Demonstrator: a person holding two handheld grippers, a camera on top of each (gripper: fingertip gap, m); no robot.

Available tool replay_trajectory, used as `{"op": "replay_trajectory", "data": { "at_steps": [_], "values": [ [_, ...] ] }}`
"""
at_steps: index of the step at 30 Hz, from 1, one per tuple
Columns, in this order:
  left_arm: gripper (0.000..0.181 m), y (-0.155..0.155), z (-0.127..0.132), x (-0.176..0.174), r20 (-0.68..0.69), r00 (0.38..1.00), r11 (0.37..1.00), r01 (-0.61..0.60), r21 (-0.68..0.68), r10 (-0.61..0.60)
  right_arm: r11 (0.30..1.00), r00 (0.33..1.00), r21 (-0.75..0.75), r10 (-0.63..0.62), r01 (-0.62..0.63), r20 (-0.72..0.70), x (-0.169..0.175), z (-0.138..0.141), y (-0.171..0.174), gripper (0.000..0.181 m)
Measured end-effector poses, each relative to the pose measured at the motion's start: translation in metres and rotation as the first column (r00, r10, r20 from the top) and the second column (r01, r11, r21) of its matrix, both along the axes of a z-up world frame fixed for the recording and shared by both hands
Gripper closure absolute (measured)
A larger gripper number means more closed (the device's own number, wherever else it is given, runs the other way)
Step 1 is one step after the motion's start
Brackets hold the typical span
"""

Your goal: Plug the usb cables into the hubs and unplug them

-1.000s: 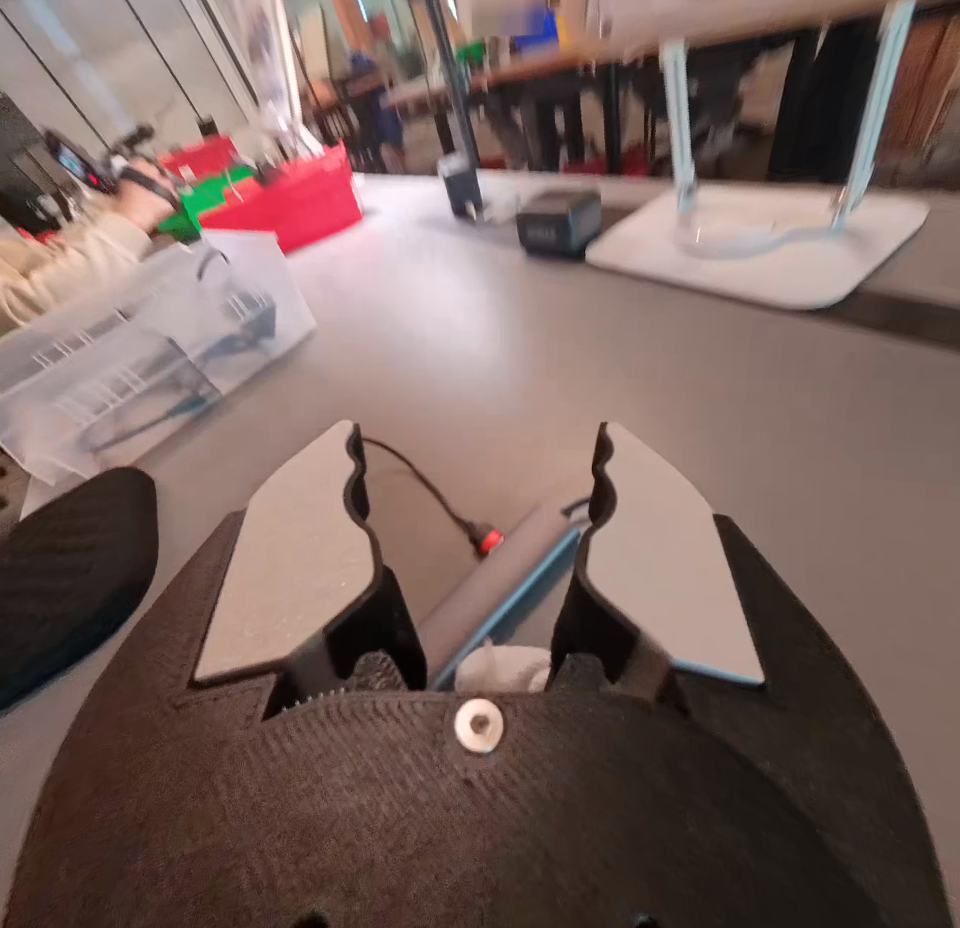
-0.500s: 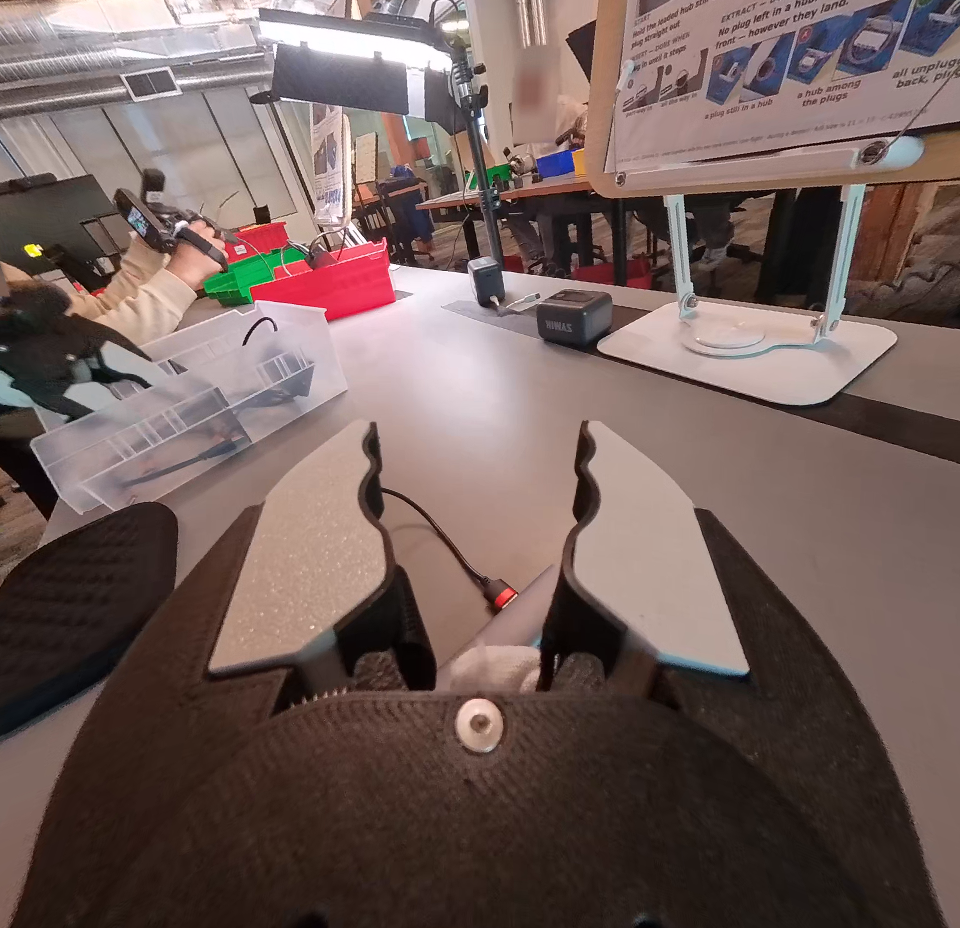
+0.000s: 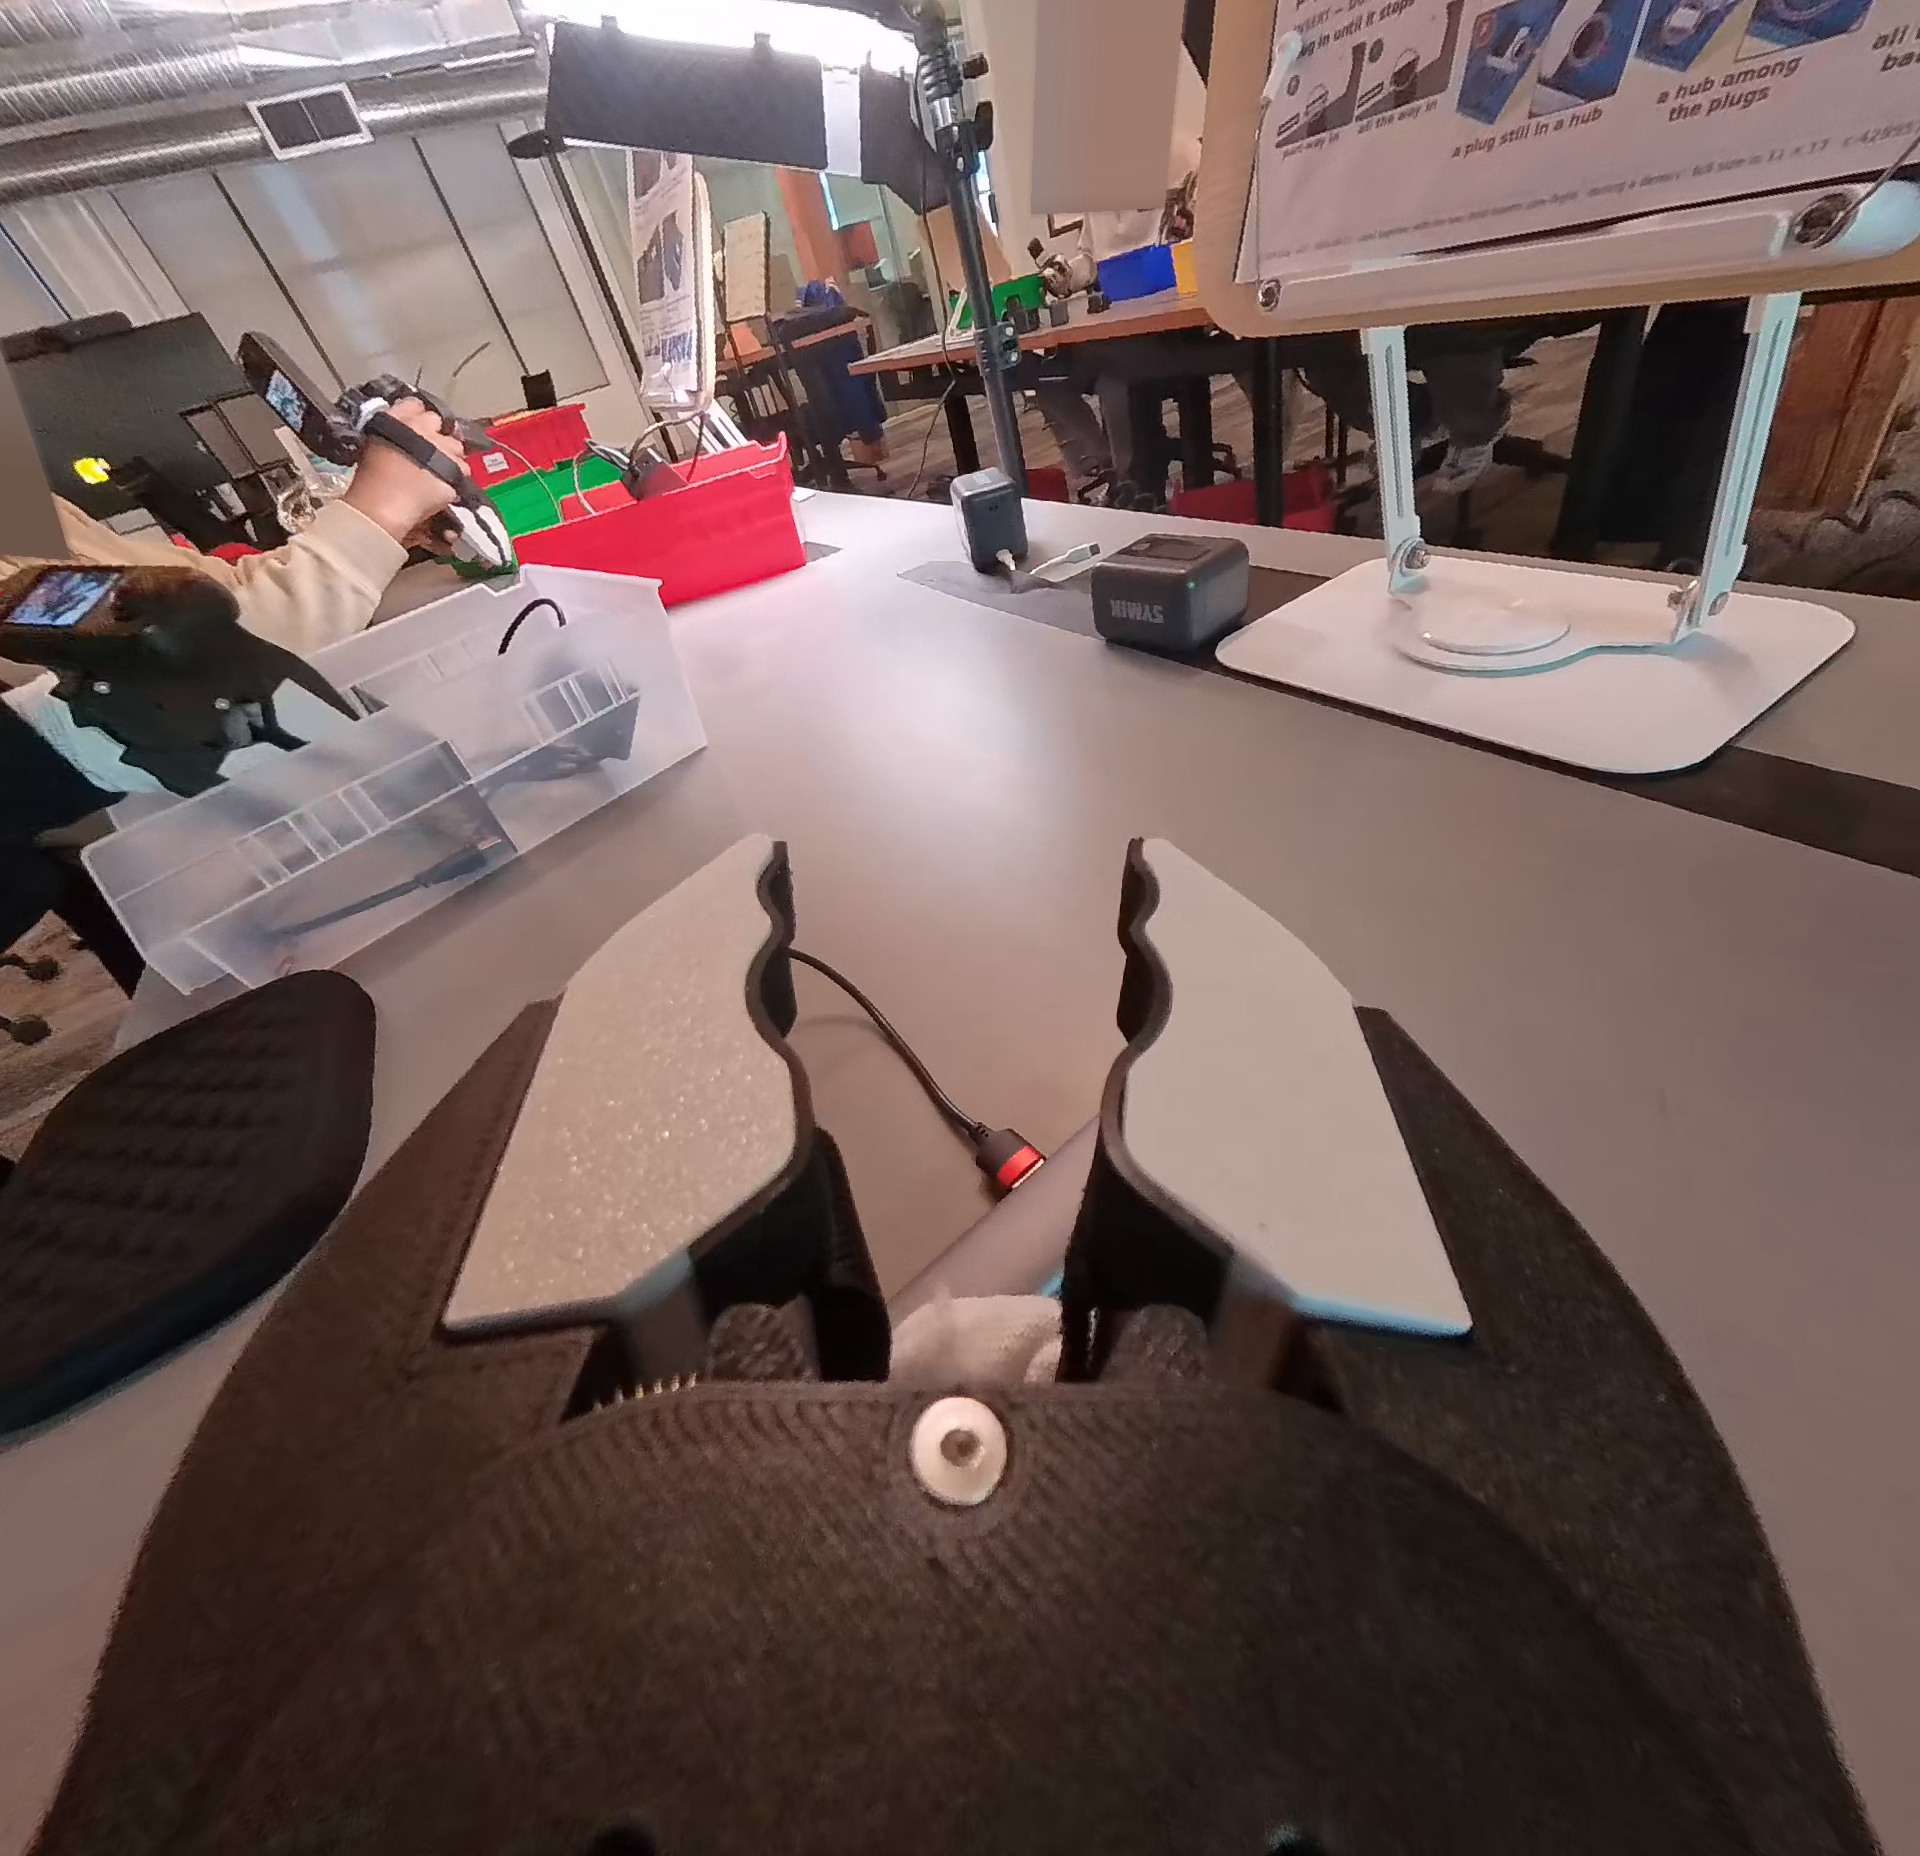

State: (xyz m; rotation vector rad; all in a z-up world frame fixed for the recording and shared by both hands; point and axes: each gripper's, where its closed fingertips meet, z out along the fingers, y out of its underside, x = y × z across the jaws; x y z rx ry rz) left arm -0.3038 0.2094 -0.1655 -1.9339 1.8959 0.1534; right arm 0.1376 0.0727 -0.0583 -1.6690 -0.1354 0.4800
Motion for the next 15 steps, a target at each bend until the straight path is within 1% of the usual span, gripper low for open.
{"op": "replay_trajectory", "data": {
  "at_steps": [3, 5, 6, 7, 8, 9, 10, 11, 12, 13, 14, 15],
  "values": [
    [0.177, 0.004, 0.025, -0.006, 0.053, 0.997, 0.994, -0.052, 0.101, 0.047, 1.000, 1.000, 0.004, 0.009, -0.009, -0.014, -0.001, 0.001, 0.000, 0.121],
    [0.177, 0.009, 0.054, -0.009, 0.124, 0.988, 0.973, -0.113, 0.203, 0.089, 1.000, 1.000, 0.007, 0.015, -0.015, -0.014, -0.002, 0.001, 0.000, 0.122],
    [0.178, 0.014, 0.074, -0.010, 0.174, 0.978, 0.947, -0.160, 0.279, 0.114, 1.000, 1.000, 0.007, 0.018, -0.018, -0.013, -0.003, 0.001, 0.000, 0.122],
    [0.178, 0.019, 0.099, -0.011, 0.231, 0.964, 0.905, -0.210, 0.369, 0.130, 1.000, 1.000, 0.005, 0.021, -0.021, -0.012, -0.004, 0.001, 0.000, 0.122],
    [0.177, 0.024, 0.129, -0.010, 0.299, 0.945, 0.847, -0.264, 0.462, 0.132, 1.000, 1.000, 0.003, 0.026, -0.026, -0.013, -0.005, 0.000, 0.000, 0.122],
    [0.177, 0.027, 0.162, -0.008, 0.374, 0.920, 0.774, -0.318, 0.548, 0.113, 0.999, 0.999, 0.000, 0.033, -0.033, -0.015, -0.006, -0.001, 0.000, 0.122],
    [0.177, 0.026, 0.198, -0.003, 0.449, 0.891, 0.695, -0.363, 0.621, 0.065, 0.999, 0.999, -0.005, 0.040, -0.041, -0.017, -0.008, -0.002, 0.000, 0.122],
    [0.177, 0.021, 0.233, 0.006, 0.520, 0.854, 0.618, -0.402, 0.675, -0.013, 0.999, 0.999, -0.009, 0.048, -0.048, -0.017, -0.009, -0.003, 0.000, 0.123],
    [0.177, 0.013, 0.267, 0.018, 0.583, 0.805, 0.555, -0.437, 0.708, -0.109, 0.998, 0.998, -0.012, 0.054, -0.055, -0.015, -0.011, -0.004, 0.000, 0.123],
    [0.177, 0.002, 0.297, 0.033, 0.632, 0.745, 0.517, -0.462, 0.720, -0.214, 0.998, 0.998, -0.013, 0.058, -0.058, -0.010, -0.011, -0.005, 0.000, 0.123],
    [0.178, -0.011, 0.321, 0.051, 0.664, 0.677, 0.507, -0.471, 0.722, -0.317, 0.998, 0.998, -0.010, 0.062, -0.062, -0.005, -0.012, -0.005, 0.000, 0.125],
    [0.178, -0.023, 0.340, 0.072, 0.685, 0.605, 0.520, -0.464, 0.717, -0.406, 0.998, 0.998, 0.003, 0.069, -0.069, -0.002, -0.012, -0.003, -0.001, 0.128]
  ]
}}
